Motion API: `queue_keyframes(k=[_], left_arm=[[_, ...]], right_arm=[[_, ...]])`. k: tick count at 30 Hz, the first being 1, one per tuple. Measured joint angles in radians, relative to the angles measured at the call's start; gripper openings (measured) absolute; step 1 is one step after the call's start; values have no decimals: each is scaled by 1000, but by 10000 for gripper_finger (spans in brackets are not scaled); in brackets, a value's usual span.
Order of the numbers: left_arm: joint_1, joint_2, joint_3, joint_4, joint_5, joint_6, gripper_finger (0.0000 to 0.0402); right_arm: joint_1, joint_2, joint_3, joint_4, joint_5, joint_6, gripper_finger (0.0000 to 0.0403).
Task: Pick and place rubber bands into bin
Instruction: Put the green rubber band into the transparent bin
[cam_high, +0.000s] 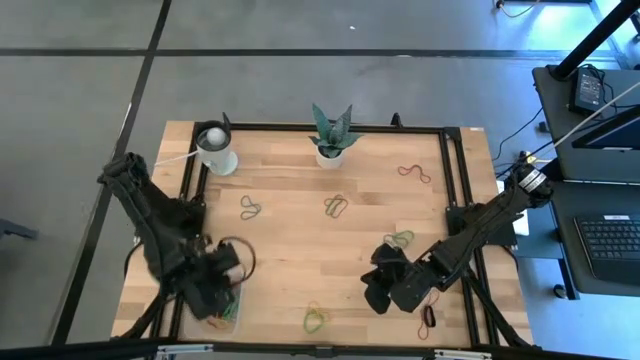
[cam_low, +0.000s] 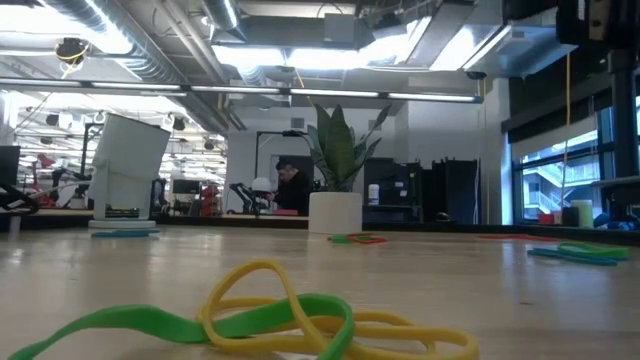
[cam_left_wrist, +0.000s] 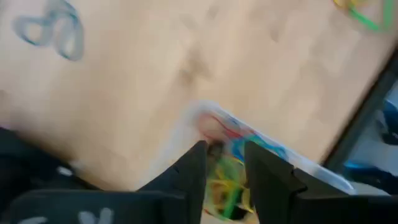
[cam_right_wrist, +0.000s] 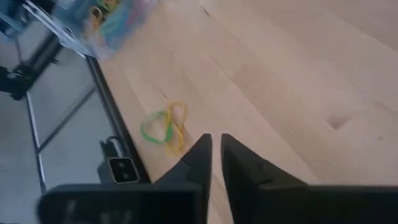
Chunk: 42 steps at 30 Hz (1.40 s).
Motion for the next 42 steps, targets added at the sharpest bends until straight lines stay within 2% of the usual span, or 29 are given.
queue_keyframes(k=[3, 7, 11, 14, 17, 20, 24, 28, 34, 39, 42], left_arm=[[95, -29, 0, -59, -4, 99, 72], [252, -34, 0, -80, 4, 345, 14], [416, -14, 0, 14, 54, 579, 3], [486, 5, 0, 137, 58, 701, 2], [502, 26, 0, 291, 88, 832, 2], [497, 71, 17, 396, 120, 896, 1], [484, 205, 123, 391, 139, 952, 1], [472, 374, 261, 389, 124, 1073, 2], [482, 572, 388, 398, 169, 1240, 5], [487, 658, 418, 460, 269, 1238, 34], [468, 678, 418, 478, 286, 1210, 65]], right_arm=[[11, 24, 0, -45, -42, 82, 7], [45, 36, 0, -109, -92, 159, 8], [100, 31, 0, -175, -110, 152, 3], [147, 26, -5, -250, -141, 173, 2], [181, -12, -72, -261, -181, 189, 2], [198, -94, -200, -224, -222, 204, 1], [196, -251, -398, -147, -257, 172, 1], [167, -410, -525, -169, -264, 76, 1], [117, -581, -596, -192, -264, -147, 0], [80, -648, -607, -211, -264, -247, 0], [70, -659, -607, -210, -263, -280, 0]])
